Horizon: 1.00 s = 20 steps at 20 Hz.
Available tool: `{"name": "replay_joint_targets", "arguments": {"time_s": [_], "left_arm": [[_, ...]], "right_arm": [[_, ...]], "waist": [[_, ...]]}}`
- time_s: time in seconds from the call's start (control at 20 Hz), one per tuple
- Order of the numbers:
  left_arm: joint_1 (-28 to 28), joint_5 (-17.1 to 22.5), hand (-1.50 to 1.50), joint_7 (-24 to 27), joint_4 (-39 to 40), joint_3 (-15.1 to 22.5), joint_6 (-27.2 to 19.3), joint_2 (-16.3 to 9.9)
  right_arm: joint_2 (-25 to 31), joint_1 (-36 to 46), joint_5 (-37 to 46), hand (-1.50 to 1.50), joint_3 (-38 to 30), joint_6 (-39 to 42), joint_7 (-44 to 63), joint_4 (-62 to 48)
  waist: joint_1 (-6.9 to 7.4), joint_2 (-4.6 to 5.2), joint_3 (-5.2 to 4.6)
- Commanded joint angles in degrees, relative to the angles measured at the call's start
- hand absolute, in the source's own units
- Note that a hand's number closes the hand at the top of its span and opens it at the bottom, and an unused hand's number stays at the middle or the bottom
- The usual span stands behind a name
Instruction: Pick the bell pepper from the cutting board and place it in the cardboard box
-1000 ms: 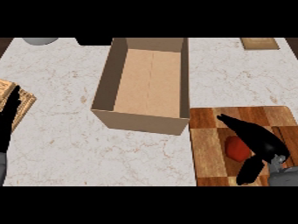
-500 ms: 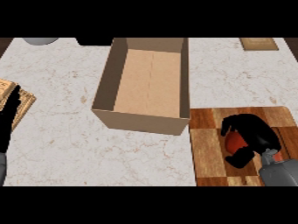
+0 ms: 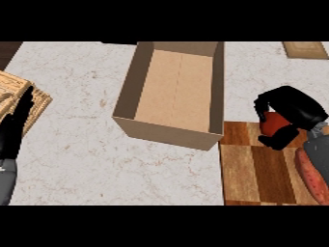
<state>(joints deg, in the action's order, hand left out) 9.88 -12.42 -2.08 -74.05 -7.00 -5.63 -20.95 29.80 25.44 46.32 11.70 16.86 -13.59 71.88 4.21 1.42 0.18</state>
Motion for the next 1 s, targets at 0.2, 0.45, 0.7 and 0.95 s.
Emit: {"name": "replay_joint_targets", "arguments": {"time_s": [0.2, 0.45, 0.7, 0.95], "left_arm": [[1.1, -0.8, 0.00, -1.6, -1.7, 1.7, -0.3, 1.6], [0.9, -1.4, 0.00, -0.9, 0.4, 1.1, -0.8, 1.2], [-0.5, -1.6, 0.00, -2.8, -2.9, 0.8, -0.8, 0.9], [0.9, -0.8, 0.00, -2.0, 0.3, -0.7, -0.5, 0.7]], "right_arm": [[5.0, 17.3, -1.4, 1.50, -6.4, -7.2, -21.4, -18.7], [4.1, 22.7, -6.9, 1.50, -12.0, -12.4, -34.5, -24.4], [1.4, 31.4, -7.0, 1.50, -12.2, -10.9, -42.3, -35.3], [-5.9, 38.7, -7.7, 1.50, -11.3, -6.5, -39.5, -40.4]], "waist": [[1.60, 0.26, 0.11], [-0.13, 0.02, 0.04], [-0.63, -0.49, -0.08], [-1.81, -0.78, -0.17]]}}
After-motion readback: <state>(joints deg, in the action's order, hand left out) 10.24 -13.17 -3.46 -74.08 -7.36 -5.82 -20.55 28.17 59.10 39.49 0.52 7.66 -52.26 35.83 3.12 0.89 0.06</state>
